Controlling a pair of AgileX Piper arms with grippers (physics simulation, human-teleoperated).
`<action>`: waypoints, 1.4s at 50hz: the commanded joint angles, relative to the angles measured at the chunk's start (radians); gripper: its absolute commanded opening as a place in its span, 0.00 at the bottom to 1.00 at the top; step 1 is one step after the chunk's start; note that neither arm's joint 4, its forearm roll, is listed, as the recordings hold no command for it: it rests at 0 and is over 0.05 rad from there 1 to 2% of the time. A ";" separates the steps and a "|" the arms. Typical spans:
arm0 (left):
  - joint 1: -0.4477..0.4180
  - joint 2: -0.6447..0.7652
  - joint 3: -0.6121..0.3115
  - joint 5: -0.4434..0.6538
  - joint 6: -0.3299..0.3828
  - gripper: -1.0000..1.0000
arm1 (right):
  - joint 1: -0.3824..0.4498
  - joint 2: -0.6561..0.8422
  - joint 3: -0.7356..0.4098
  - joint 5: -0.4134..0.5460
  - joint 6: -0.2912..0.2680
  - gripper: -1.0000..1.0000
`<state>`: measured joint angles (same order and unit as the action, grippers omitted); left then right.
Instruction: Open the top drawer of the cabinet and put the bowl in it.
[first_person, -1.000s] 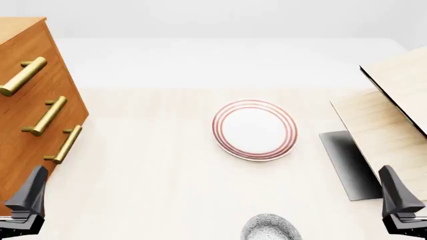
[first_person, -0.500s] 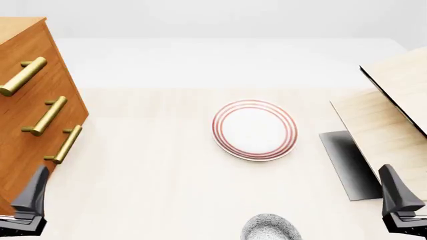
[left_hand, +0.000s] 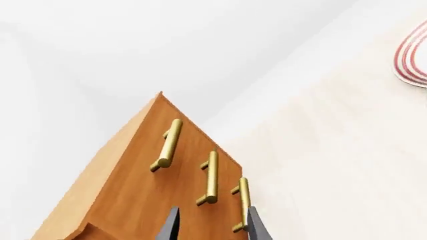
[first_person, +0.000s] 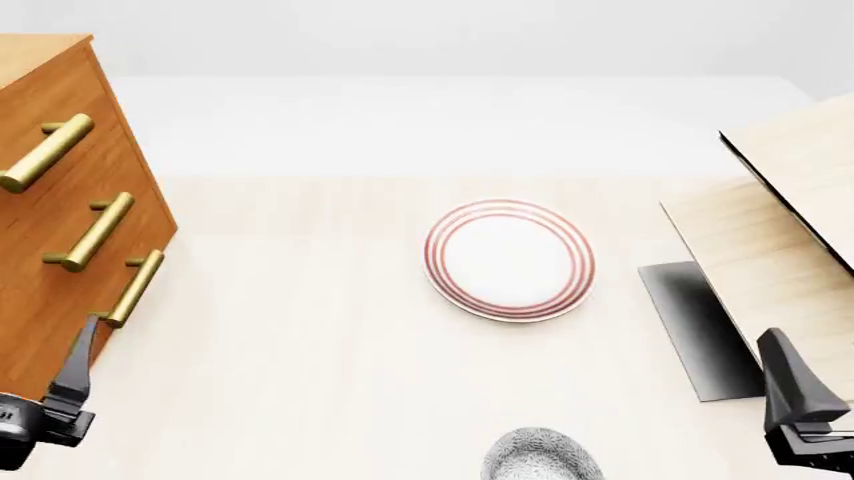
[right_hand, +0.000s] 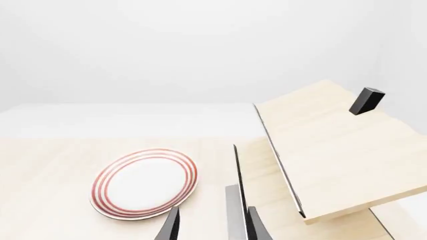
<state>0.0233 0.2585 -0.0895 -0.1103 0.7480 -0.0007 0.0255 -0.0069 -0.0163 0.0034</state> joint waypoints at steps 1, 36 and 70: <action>0.007 0.141 -0.078 -0.037 0.202 1.00 | 0.000 -0.005 0.001 0.004 -0.001 1.00; 0.063 0.470 -0.182 -0.278 0.589 1.00 | 0.000 -0.005 0.001 0.004 -0.001 1.00; 0.142 0.600 -0.284 -0.338 0.681 1.00 | 0.000 -0.005 0.001 0.004 -0.001 1.00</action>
<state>0.1593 0.8064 -0.3267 -0.4407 1.4203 -0.0007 0.0257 -0.0069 -0.0164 0.0035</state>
